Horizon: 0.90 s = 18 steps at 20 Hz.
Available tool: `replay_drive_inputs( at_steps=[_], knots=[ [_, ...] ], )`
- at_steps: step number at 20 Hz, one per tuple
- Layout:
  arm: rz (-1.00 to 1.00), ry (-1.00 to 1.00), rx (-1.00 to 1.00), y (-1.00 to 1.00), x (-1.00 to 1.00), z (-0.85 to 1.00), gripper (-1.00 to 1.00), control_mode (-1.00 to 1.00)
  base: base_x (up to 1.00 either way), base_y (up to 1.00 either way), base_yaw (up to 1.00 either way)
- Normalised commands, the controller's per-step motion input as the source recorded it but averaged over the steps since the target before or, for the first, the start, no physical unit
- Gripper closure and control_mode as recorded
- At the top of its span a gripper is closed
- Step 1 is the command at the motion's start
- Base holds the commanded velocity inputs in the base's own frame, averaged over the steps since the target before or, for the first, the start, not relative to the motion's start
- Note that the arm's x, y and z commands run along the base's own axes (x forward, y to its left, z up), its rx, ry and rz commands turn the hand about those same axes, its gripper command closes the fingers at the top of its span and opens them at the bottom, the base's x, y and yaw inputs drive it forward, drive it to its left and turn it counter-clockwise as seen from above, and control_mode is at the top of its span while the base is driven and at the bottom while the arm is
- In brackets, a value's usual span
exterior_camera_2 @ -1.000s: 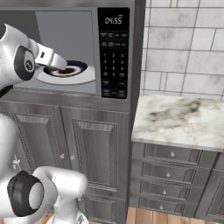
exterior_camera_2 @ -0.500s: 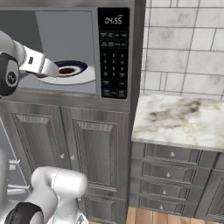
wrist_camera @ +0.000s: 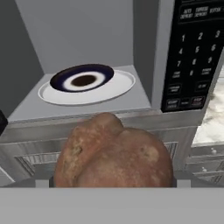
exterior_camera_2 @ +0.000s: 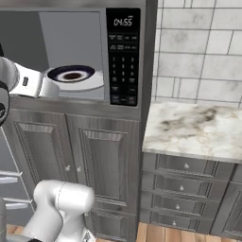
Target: Retrieve the reheated potato from the microwave, then place the potato, cheese, and condiment on the cutting board.
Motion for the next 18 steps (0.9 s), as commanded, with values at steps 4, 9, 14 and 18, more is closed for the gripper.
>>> replay_drive_inputs(
  at_steps=[4,9,14,18],
  knots=[
    [0.0,0.0,0.0,0.0,0.0,0.0,1.0,1.0,-0.93,-0.63,0.0],
    [0.0,0.0,0.0,0.0,0.0,0.0,1.0,1.0,-0.15,-1.0,0.0],
    [0.0,0.0,0.0,0.0,0.0,0.0,1.0,1.0,0.0,-1.0,0.0],
    [0.0,0.0,0.0,0.0,0.0,0.0,1.0,1.0,0.01,-1.0,0.0]
  ],
)
